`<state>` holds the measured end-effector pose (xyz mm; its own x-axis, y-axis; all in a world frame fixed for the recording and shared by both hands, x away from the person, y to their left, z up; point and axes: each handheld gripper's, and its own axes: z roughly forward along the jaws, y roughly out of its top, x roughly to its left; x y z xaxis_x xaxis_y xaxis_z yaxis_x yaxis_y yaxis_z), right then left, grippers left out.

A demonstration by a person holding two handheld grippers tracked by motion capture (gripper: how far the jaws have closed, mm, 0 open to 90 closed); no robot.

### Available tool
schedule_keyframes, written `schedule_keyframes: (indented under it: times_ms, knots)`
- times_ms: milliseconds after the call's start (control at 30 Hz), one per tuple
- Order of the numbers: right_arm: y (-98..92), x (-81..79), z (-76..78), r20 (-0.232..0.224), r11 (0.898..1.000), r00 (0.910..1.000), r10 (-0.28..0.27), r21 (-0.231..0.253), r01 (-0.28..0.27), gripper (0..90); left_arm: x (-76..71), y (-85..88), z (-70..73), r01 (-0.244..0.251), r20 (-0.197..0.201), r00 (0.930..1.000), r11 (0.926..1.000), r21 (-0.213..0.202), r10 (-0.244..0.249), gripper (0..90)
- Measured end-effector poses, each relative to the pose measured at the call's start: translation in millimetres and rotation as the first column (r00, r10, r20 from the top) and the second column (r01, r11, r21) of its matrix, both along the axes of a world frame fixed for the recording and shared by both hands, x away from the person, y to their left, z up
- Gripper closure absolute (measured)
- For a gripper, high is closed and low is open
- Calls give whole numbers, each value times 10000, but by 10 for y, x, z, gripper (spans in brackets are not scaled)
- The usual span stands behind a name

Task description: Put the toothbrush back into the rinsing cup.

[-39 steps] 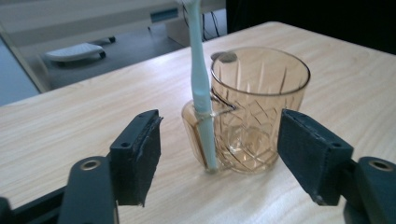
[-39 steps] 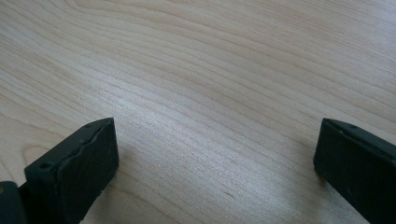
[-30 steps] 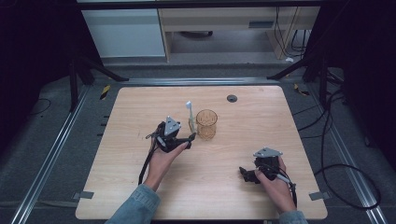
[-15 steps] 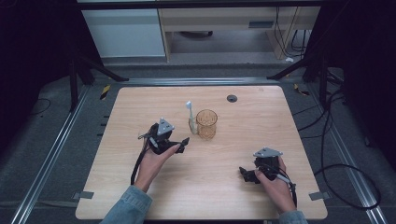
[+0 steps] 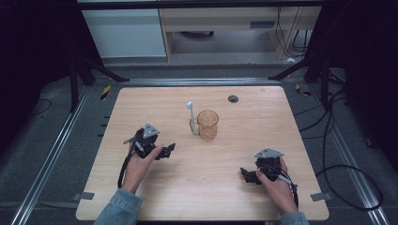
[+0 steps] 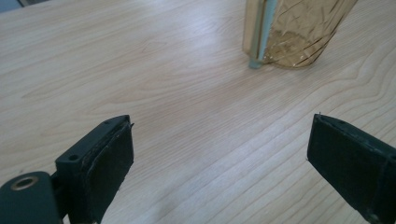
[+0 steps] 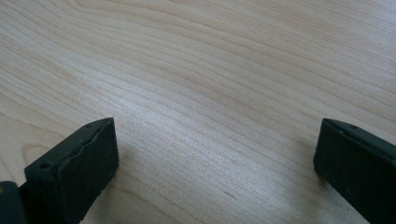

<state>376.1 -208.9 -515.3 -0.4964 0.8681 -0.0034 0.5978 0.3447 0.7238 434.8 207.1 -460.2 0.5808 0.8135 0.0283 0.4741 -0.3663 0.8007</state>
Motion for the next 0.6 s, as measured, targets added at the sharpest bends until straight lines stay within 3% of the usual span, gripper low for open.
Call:
schedule_keyframes:
  times_ms: [133,267,600]
  knots:
    - [0,-1,1,-1,10000,10000,8,4,-8,3,5,111,-28,-203,-231,9995,9998,-5,203,66]
    - [0,-1,0,-1,10000,10000,11,4,-11,3,8,222,-67,-475,-504,9975,9983,325,491,66]
    - [0,-1,0,-2,10000,10000,15,5,-15,3,25,592,-164,-1273,-1059,9855,9902,569,1328,66]
